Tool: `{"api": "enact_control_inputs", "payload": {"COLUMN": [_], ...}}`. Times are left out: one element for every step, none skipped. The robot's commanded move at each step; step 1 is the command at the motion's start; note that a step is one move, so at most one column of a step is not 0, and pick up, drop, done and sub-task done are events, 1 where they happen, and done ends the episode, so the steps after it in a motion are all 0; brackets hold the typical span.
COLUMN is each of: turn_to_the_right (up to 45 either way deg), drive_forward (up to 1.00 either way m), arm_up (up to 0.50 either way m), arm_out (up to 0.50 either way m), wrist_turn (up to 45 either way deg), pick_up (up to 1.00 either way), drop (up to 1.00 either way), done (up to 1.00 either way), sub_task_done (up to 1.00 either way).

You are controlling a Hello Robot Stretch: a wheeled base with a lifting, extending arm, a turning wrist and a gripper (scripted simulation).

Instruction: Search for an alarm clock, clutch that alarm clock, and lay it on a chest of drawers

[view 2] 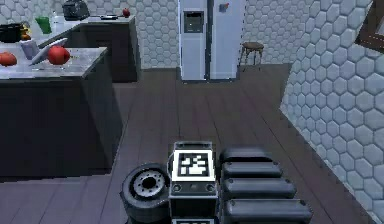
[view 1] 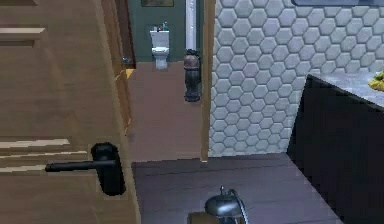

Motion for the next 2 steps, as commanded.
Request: {"api": "enact_control_inputs", "payload": {"turn_to_the_right": [0.0,15.0], "drive_forward": [0.25,0.0], "arm_up": [0.0,0.0], "arm_out": [0.0,0.0], "wrist_turn": [0.0,0.0], "pick_up": [0.0,0.0], "drop": [0.0,0.0], "done": [0.0,0.0], "sub_task_done": [0.0,0.0]}}
